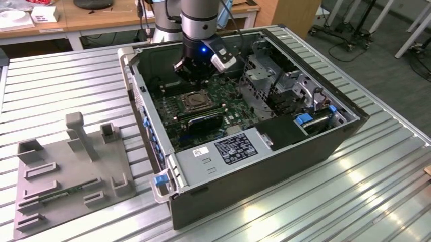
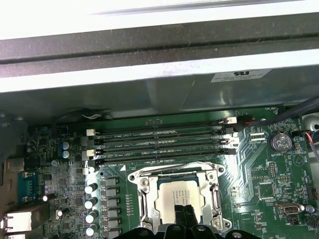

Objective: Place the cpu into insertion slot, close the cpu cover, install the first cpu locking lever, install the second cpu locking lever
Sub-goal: 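Install the second cpu locking lever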

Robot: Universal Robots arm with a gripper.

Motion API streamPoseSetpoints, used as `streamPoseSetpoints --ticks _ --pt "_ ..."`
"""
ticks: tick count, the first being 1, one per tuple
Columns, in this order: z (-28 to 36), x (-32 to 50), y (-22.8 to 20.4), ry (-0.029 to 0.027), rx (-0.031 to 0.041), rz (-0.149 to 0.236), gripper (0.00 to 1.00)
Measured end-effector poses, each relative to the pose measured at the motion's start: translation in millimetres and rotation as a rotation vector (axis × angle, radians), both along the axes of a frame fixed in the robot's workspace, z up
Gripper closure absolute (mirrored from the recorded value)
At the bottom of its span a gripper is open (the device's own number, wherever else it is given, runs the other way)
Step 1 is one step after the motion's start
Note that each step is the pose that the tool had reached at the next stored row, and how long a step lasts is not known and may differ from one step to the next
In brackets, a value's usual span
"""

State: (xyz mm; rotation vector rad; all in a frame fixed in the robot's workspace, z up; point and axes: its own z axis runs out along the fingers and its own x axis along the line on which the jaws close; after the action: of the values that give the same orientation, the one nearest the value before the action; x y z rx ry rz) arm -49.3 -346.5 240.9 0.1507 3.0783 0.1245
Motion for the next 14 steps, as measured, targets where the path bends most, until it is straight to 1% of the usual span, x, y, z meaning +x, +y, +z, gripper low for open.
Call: streamPoseSetpoints --ticks 3,7,11,14 --pt "0.2 -0.1 -0.1 0.0002 -0.0003 0.000 0.90" --pt "0.1 0.0 -2.3 0.0002 -0.0002 0.000 0.90" --pt "0.1 0.0 -6.4 0.0002 -0.0001 0.000 0.90" --pt "0.1 0.0 -10.9 0.0002 -0.0002 0.000 0.90"
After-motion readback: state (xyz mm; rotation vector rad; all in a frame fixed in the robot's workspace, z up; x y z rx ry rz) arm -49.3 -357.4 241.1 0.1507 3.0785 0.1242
